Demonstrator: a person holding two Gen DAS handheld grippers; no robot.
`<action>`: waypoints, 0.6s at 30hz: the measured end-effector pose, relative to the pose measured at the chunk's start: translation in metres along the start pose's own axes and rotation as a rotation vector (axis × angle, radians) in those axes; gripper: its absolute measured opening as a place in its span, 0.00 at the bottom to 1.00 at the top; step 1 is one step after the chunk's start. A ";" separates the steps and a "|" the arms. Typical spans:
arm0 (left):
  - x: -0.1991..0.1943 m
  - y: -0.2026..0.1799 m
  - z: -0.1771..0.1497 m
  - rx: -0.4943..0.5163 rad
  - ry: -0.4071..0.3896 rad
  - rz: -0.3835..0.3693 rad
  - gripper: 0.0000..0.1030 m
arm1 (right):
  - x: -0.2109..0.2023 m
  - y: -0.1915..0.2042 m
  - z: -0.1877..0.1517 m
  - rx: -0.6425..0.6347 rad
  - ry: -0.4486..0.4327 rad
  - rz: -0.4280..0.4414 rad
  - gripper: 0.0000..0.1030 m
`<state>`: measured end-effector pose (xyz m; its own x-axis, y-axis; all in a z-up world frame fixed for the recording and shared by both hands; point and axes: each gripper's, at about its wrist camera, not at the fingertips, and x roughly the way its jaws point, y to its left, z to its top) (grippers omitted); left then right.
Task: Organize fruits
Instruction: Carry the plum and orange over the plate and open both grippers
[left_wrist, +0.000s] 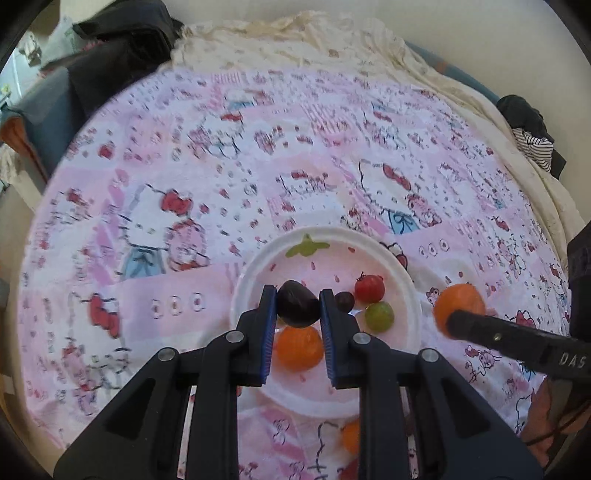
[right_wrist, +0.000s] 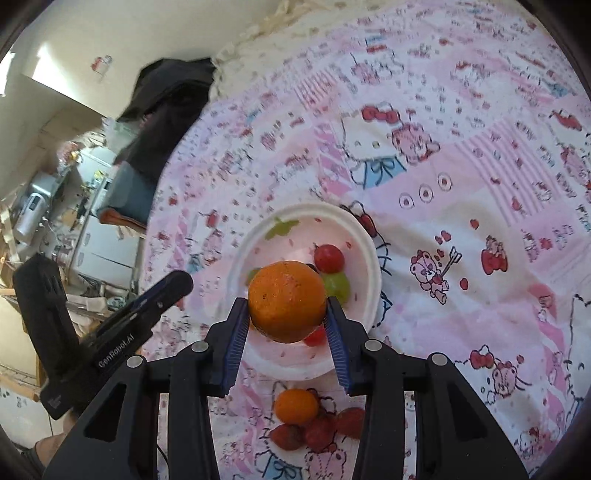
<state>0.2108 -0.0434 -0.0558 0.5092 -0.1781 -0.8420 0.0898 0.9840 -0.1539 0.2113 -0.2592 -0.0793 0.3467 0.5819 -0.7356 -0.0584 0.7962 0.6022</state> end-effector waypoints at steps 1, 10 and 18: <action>0.007 0.000 -0.001 -0.003 0.014 -0.013 0.19 | 0.007 -0.003 0.001 0.008 0.020 -0.012 0.42; 0.042 -0.009 -0.009 0.052 0.060 -0.071 0.20 | 0.046 -0.019 -0.004 0.049 0.166 -0.067 0.44; 0.047 -0.007 -0.007 0.035 0.073 -0.061 0.21 | 0.049 -0.023 -0.006 0.066 0.192 -0.081 0.45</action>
<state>0.2282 -0.0583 -0.0982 0.4382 -0.2363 -0.8673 0.1493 0.9706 -0.1890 0.2237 -0.2476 -0.1312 0.1630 0.5420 -0.8244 0.0257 0.8330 0.5527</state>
